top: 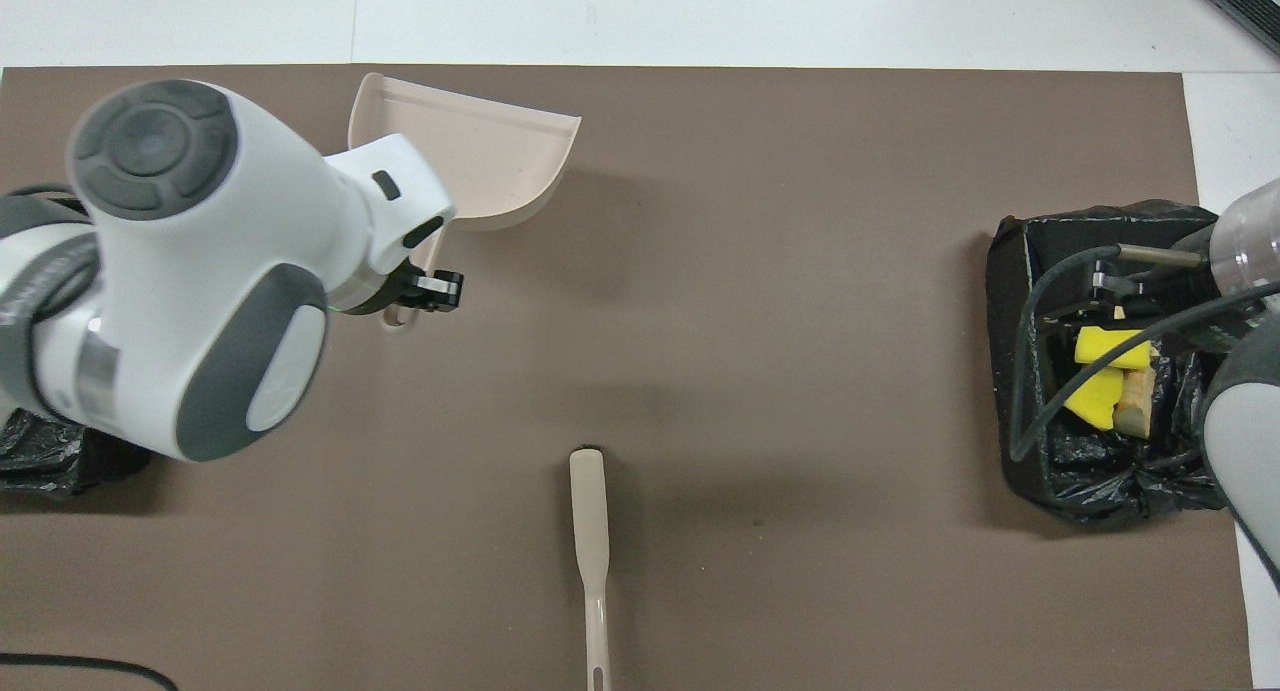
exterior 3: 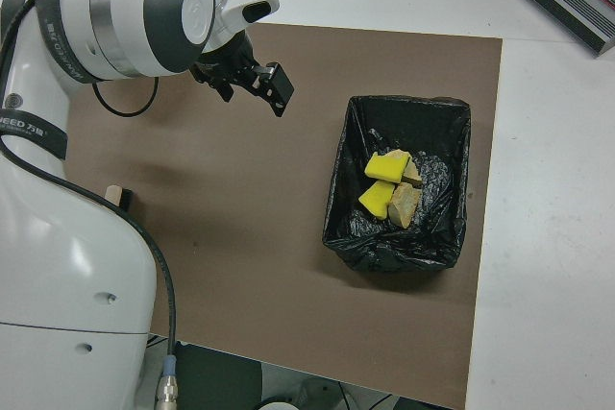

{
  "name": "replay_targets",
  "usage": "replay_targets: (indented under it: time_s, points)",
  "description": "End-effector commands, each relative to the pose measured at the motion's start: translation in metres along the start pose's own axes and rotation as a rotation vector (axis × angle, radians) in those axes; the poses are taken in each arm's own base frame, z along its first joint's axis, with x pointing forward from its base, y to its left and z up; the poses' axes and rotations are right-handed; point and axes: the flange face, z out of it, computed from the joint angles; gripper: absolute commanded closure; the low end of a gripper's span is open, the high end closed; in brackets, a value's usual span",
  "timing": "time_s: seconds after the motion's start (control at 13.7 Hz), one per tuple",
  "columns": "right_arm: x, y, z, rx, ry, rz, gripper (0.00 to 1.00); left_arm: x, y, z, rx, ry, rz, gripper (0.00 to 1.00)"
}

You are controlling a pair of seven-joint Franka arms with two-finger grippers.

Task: Sweep and dump trash in bin
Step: 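Bring the empty dustpan back to the table center with the left gripper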

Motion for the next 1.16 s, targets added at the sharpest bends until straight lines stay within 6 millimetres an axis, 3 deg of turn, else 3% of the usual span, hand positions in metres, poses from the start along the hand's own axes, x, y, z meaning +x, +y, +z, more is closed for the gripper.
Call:
replay_targets:
  time_s: [0.0, 0.29, 0.44, 0.8, 1.02, 1.09]
  points:
    - [-0.005, 0.009, 0.0, 0.008, 0.0, -0.004, 0.0, 0.009, 0.067, 0.054, -0.045, 0.033, -0.106, 1.0]
    - [-0.005, 0.008, 0.0, 0.009, 0.001, 0.001, 0.0, -0.003, 0.118, 0.091, -0.082, 0.08, -0.068, 1.0]
    - [-0.005, 0.007, 0.0, 0.01, 0.001, -0.002, 0.0, -0.017, 0.133, 0.109, -0.079, 0.06, -0.083, 1.0]
    - [-0.005, 0.006, 0.0, 0.01, 0.001, -0.01, 0.0, -0.031, 0.147, 0.135, -0.072, 0.036, -0.085, 1.0]
    - [-0.004, 0.005, -0.002, 0.013, 0.005, -0.007, 0.0, -0.032, 0.149, 0.138, -0.073, 0.027, -0.218, 1.0]
    - [-0.003, 0.005, -0.002, 0.013, 0.005, -0.007, 0.0, -0.032, 0.148, 0.138, -0.072, 0.025, -0.235, 0.52]
